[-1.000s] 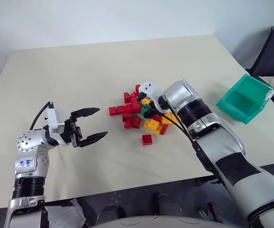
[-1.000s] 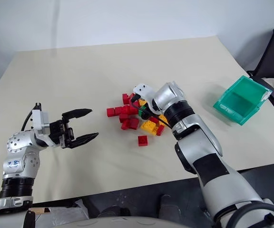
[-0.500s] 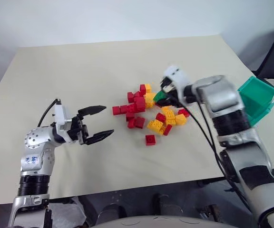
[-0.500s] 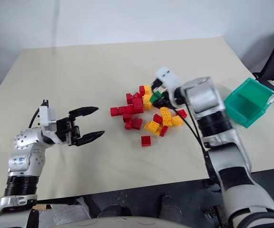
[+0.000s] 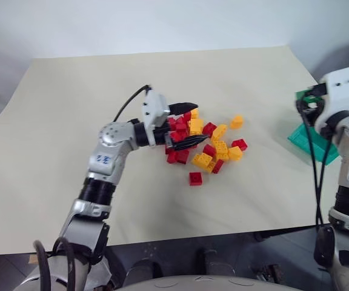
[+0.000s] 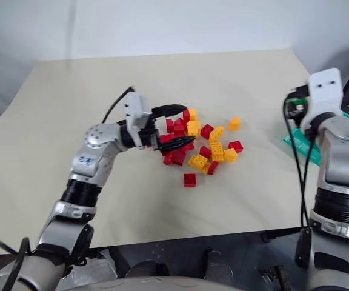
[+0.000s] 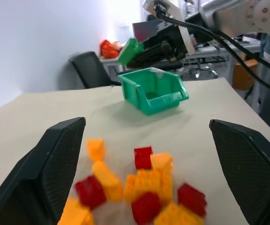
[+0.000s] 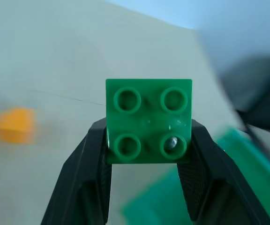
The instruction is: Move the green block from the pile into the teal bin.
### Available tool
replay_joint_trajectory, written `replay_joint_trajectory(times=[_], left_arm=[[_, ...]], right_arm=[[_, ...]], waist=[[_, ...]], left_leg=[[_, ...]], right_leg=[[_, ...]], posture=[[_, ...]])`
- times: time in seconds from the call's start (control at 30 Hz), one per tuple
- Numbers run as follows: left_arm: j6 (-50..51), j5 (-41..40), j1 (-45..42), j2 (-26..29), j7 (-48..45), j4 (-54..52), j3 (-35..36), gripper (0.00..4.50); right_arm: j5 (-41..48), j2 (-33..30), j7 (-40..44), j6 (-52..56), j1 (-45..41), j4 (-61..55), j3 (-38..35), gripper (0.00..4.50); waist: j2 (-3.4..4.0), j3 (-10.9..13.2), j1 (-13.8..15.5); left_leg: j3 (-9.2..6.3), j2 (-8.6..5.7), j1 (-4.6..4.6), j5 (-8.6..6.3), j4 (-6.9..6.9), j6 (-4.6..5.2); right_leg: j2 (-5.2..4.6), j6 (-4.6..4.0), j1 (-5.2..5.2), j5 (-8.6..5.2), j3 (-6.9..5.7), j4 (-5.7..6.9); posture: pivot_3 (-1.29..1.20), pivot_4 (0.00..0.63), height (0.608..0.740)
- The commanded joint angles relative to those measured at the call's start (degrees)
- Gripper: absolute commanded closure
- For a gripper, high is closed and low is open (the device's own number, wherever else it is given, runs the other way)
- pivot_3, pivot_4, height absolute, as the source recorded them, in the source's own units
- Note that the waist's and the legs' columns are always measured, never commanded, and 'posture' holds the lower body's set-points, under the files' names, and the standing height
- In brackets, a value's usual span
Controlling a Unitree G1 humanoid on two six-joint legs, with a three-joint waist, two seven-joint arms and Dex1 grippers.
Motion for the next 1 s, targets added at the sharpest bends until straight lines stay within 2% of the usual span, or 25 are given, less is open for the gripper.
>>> replay_joint_trajectory(times=[0.03,0.13,0.37,0.5,0.67,1.0], left_arm=[[-2.4,2.5,-3.7,-2.8,0.3,4.4,-2.0,0.0],[-5.6,4.7,-8.0,-7.0,0.8,10.9,-3.6,0.0],[-12.4,8.2,-14.3,-11.0,1.1,23.5,-3.5,0.0],[-14.2,8.8,-16.4,-11.9,0.3,27.4,-2.9,0.0],[-13.4,8.7,-16.4,-11.4,-0.1,26.8,-2.4,0.0],[-11.9,7.3,-15.5,-11.0,-1.2,25.3,-0.8,0.0]], right_arm=[[-0.5,-2.2,-5.4,-4.2,-1.0,6.5,-3.2,2.99],[-0.4,-3.5,-9.0,-9.9,-2.9,17.9,-3.6,2.99],[-0.2,-5.5,-10.1,-23.4,-10.4,41.6,1.2,2.99],[-0.4,-6.4,-10.7,-28.4,-13.7,51.3,3.1,1.64],[0.2,-7.7,-10.0,-31.2,-15.3,51.8,4.3,0.02],[1.3,-10.1,-6.1,-29.0,-10.9,43.7,5.3,0.02]], waist=[[0.0,0.0,-0.4],[-0.03,0.0,-0.2],[-0.01,0.0,-1.0],[0.0,0.0,-1.1],[0.01,0.0,-1.1],[0.01,0.0,-0.9]], left_leg=[[0.01,0.02,0.02,0.0,-0.04,0.0],[0.04,0.01,0.0,0.04,-0.05,0.07],[0.24,-0.04,0.06,0.12,-0.25,0.22],[0.24,-0.04,0.13,0.12,-0.4,0.21],[0.25,-0.04,0.14,0.12,-0.52,0.21],[0.24,-0.06,0.13,0.12,-0.51,0.22]], right_leg=[[0.02,0.0,0.0,0.0,0.01,-0.01],[0.04,0.01,0.02,0.01,0.02,-0.13],[0.03,0.16,0.1,0.09,0.22,-0.49],[0.03,0.17,0.09,0.1,0.23,-0.49],[0.03,0.21,0.07,0.12,0.23,-0.52],[0.01,0.25,0.07,0.14,0.23,-0.53]], posture=[[0.0,0.15,0.74],[0.0,0.15,0.74],[0.0,0.15,0.74],[0.0,0.15,0.74],[0.0,0.15,0.74],[0.0,0.15,0.74]])
